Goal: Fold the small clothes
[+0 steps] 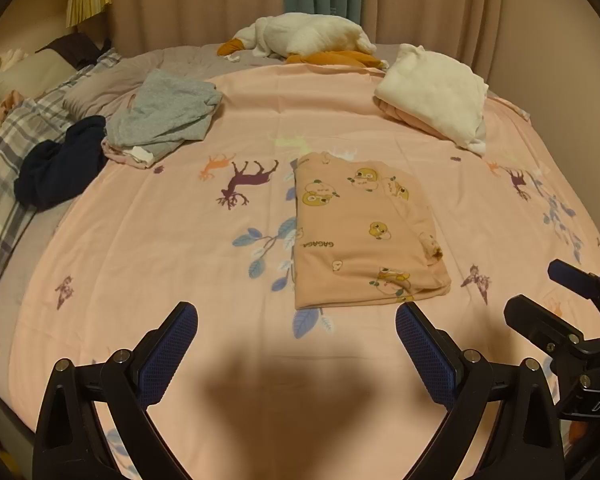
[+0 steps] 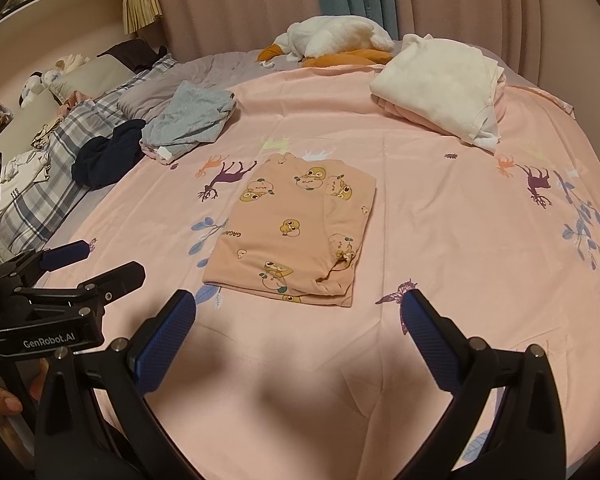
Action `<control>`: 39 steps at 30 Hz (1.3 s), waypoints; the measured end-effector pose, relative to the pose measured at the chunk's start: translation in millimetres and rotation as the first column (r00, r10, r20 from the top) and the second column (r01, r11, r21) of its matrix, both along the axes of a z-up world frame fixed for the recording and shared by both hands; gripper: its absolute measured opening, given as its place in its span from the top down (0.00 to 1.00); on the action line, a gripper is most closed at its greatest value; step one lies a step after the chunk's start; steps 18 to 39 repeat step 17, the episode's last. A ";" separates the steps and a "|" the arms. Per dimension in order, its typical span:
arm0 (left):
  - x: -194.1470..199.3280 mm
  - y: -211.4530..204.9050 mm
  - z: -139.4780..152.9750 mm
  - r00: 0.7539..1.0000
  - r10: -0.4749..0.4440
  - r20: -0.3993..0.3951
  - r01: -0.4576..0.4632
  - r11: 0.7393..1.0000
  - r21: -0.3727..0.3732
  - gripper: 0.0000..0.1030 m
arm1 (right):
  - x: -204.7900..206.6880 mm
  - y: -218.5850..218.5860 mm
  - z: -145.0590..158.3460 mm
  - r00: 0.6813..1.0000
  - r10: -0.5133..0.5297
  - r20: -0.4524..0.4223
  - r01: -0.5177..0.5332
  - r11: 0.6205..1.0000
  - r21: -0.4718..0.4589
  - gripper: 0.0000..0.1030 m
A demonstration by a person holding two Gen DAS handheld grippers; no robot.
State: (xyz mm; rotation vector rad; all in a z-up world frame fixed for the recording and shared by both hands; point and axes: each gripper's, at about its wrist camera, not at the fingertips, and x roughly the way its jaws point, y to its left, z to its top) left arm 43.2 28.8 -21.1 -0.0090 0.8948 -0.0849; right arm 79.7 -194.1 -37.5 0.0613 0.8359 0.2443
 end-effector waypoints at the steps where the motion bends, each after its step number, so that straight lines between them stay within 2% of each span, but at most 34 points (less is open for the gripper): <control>1: 0.0 0.3 -0.2 1.000 0.000 -0.001 0.000 1.000 0.000 0.04 | 0.1 -0.1 0.0 1.000 0.001 0.000 -0.001 1.000 0.001 0.00; 39: -0.1 4.0 -1.4 1.000 0.004 -0.001 -0.004 1.000 0.003 0.04 | -0.8 0.3 -4.1 1.000 -0.004 -0.007 0.004 1.000 -0.001 0.00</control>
